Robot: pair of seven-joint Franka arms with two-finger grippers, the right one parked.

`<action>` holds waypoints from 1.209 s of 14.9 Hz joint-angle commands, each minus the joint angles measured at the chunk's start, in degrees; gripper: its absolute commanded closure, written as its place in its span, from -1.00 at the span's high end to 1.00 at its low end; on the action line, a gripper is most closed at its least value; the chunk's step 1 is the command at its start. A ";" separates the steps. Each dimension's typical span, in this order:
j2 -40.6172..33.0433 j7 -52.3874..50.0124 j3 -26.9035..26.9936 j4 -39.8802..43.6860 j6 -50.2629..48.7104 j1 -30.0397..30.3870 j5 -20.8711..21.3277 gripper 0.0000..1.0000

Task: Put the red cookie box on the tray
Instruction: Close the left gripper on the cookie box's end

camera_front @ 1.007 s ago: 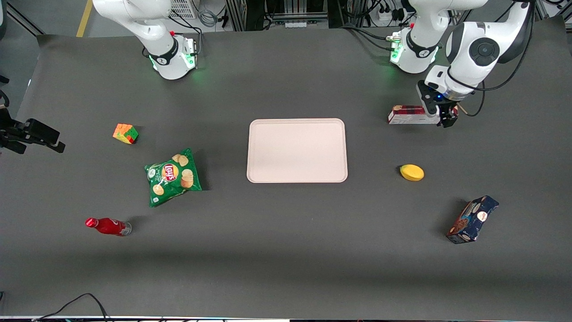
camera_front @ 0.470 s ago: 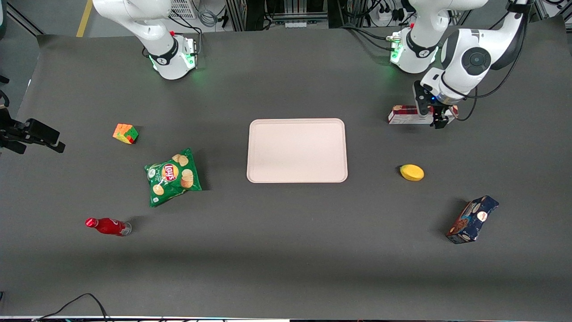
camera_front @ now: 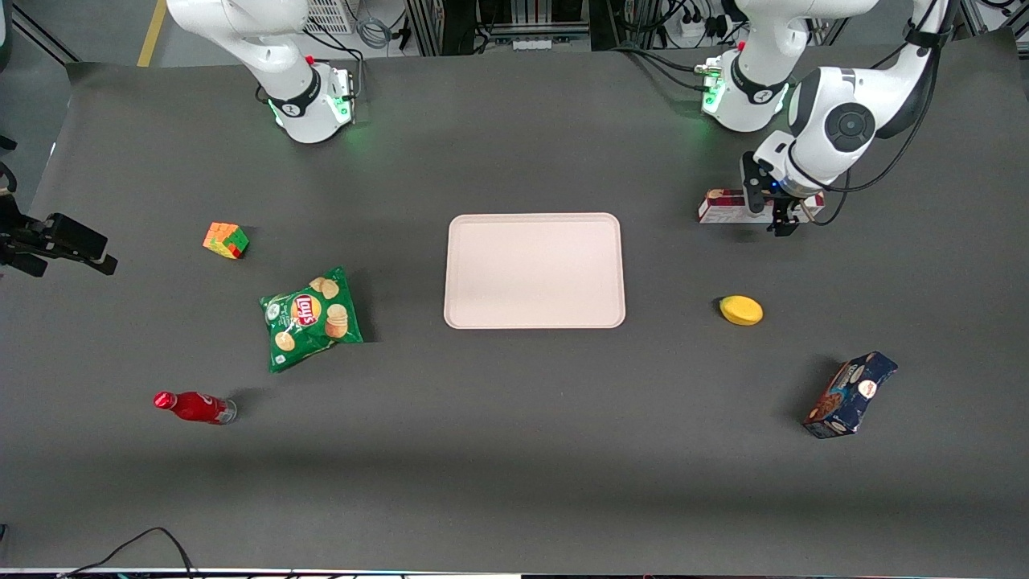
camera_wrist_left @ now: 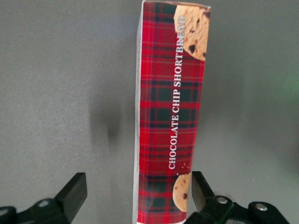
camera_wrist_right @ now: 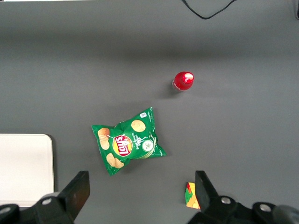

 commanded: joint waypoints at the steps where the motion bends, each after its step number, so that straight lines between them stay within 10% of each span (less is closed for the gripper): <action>1: -0.84 1.82 0.79 -4.54 5.14 0.06 -0.80 1.00; 2: -1.01 1.91 0.87 -4.54 5.14 0.06 -0.71 0.98; 4: -1.02 3.65 0.96 -4.54 5.15 0.06 -0.80 0.16; 8: -1.02 4.11 1.05 -4.54 4.80 -0.03 -3.43 -0.48; 12: -1.02 4.11 1.14 -4.54 4.44 -0.03 -5.19 -0.84; 18: -6.98 4.02 1.05 -3.84 -1.79 -1.43 -11.24 -0.87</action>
